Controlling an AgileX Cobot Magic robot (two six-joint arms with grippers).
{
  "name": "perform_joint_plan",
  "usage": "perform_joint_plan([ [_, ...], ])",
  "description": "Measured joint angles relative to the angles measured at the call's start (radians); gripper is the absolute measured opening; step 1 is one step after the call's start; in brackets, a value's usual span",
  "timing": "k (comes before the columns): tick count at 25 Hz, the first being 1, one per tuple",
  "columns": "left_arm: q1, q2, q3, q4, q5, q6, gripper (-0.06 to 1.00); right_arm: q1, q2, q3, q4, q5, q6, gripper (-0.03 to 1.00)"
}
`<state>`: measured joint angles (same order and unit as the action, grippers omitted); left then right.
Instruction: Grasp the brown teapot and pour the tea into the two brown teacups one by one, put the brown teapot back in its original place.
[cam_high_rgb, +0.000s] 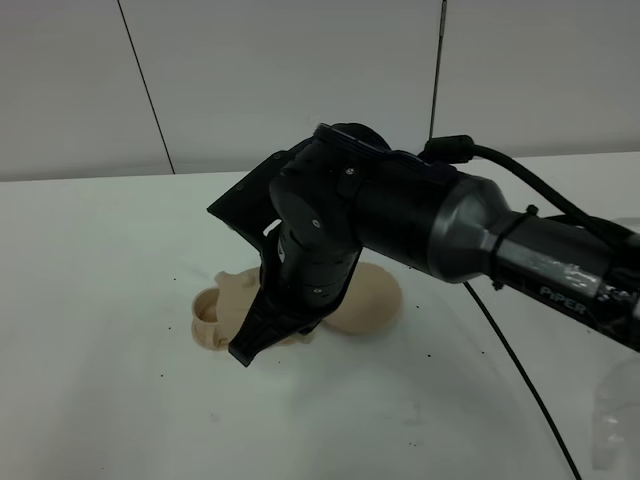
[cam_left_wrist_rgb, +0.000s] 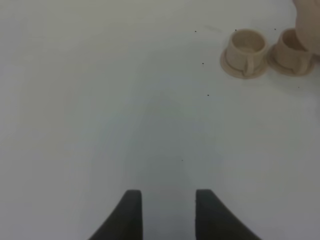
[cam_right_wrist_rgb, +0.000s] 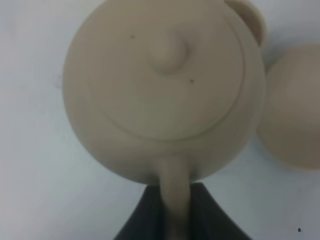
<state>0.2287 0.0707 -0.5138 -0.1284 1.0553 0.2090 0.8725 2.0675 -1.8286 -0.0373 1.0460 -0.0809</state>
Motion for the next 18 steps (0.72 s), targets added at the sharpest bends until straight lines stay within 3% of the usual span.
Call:
perform_joint_plan([
  [6,0.0,0.0,0.0,0.0,0.0,0.0,0.33,0.001,0.051,-0.098,0.023,0.081,-0.06,0.09],
  [18,0.0,0.0,0.0,0.0,0.0,0.0,0.33,0.001,0.136,-0.228,0.044,0.147,-0.153,0.09],
])
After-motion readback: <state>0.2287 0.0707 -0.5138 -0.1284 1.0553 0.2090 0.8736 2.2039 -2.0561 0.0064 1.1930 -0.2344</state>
